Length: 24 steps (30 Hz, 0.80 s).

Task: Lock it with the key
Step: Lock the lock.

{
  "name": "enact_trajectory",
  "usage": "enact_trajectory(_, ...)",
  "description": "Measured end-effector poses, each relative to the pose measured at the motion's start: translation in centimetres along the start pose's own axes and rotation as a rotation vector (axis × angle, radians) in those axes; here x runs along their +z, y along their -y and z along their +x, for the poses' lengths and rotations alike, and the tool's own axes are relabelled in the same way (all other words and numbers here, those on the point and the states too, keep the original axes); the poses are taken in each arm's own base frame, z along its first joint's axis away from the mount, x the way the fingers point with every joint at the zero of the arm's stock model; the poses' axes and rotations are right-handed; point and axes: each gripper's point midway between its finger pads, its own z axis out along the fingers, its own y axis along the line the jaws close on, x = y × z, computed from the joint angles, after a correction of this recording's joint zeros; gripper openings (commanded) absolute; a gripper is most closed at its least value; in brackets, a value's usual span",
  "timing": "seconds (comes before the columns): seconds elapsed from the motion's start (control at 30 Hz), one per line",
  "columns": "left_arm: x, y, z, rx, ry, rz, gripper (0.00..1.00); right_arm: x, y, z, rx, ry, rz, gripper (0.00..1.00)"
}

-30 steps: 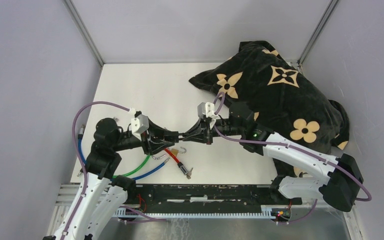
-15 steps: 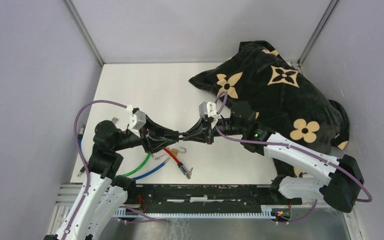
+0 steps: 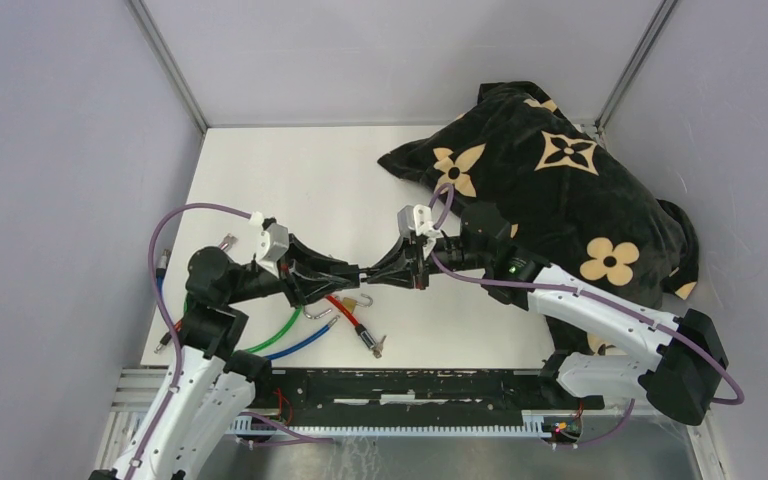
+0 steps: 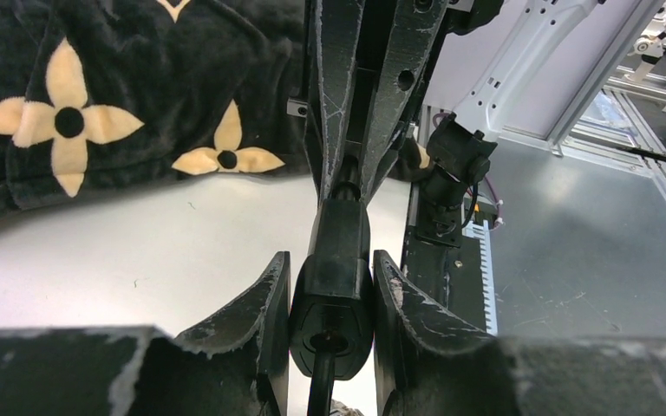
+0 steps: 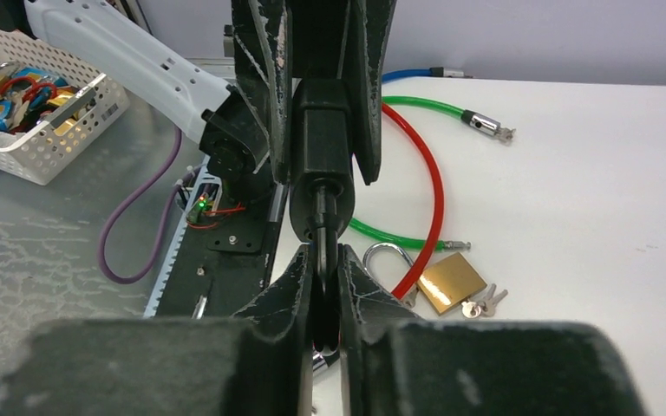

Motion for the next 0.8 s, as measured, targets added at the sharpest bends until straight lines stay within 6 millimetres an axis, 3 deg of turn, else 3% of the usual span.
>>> enact_trajectory(0.03,0.0,0.1,0.0,0.004,0.006,0.001,0.02,0.0,-0.1,0.0,-0.001,0.0,-0.009,0.52)
enact_trajectory(0.1,-0.1,0.2,-0.2,0.014,0.025,-0.002,0.02,0.0,-0.7,-0.4,-0.017,0.013,-0.043,0.68)
enact_trajectory(0.27,-0.3,0.8,-0.8,0.024,0.097,-0.001,0.02,-0.9,-1.7,-1.9,-0.102,0.05,-0.108,0.73)
enact_trajectory(0.5,-0.7,1.9,-1.7,0.053,0.171,0.029,0.02,-2.8,-2.1,-2.9,-0.164,0.095,-0.076,0.59)
enact_trajectory(0.67,-0.6,2.1,-1.9,0.05,0.193,0.038,0.02,-2.6,-1.9,-1.7,-0.119,0.098,-0.057,0.32)
enact_trajectory(0.8,-0.6,2.0,-2.4,0.062,0.213,0.034,0.02,-2.5,-1.8,-1.9,-0.091,0.117,-0.052,0.29)
